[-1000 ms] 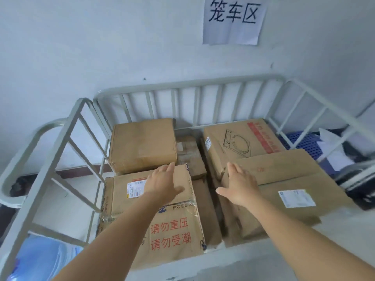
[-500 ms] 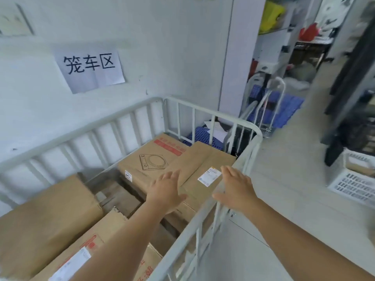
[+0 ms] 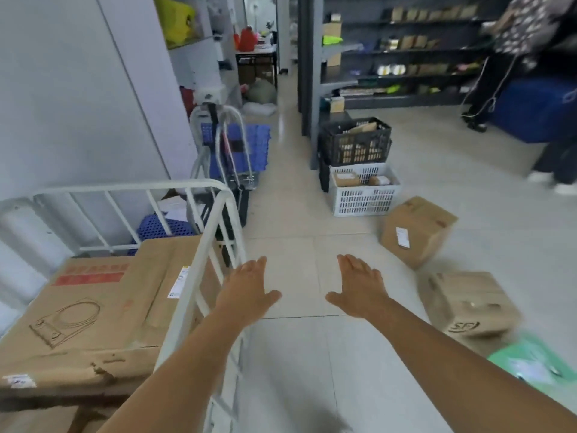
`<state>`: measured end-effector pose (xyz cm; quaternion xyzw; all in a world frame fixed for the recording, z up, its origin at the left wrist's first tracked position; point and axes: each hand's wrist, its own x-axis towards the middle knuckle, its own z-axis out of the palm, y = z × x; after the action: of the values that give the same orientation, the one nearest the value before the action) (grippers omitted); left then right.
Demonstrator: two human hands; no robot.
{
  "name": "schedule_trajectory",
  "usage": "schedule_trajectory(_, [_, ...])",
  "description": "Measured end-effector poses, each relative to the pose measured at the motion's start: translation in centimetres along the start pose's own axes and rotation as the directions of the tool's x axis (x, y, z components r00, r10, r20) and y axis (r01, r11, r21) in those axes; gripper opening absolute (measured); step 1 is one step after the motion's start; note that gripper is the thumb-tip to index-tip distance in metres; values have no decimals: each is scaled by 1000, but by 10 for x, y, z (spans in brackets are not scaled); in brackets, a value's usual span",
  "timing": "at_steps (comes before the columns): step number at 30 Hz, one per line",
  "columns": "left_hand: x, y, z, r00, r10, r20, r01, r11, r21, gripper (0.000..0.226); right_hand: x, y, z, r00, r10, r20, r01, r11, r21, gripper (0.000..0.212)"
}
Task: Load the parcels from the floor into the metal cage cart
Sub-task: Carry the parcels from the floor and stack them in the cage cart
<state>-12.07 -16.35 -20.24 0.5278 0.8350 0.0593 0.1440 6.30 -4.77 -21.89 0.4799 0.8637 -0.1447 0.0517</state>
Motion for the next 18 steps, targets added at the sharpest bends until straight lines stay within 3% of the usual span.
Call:
schedule_trajectory(10, [62,151,39,952,276,133,-285,957,51,77,-26,156,3,947,319,-33,-316,946,66,88])
schedule_trajectory(18, [125,274,82,908,351,227,-381,919,101,76,-13,286,-2,894,448,-13,-443,888,121,85])
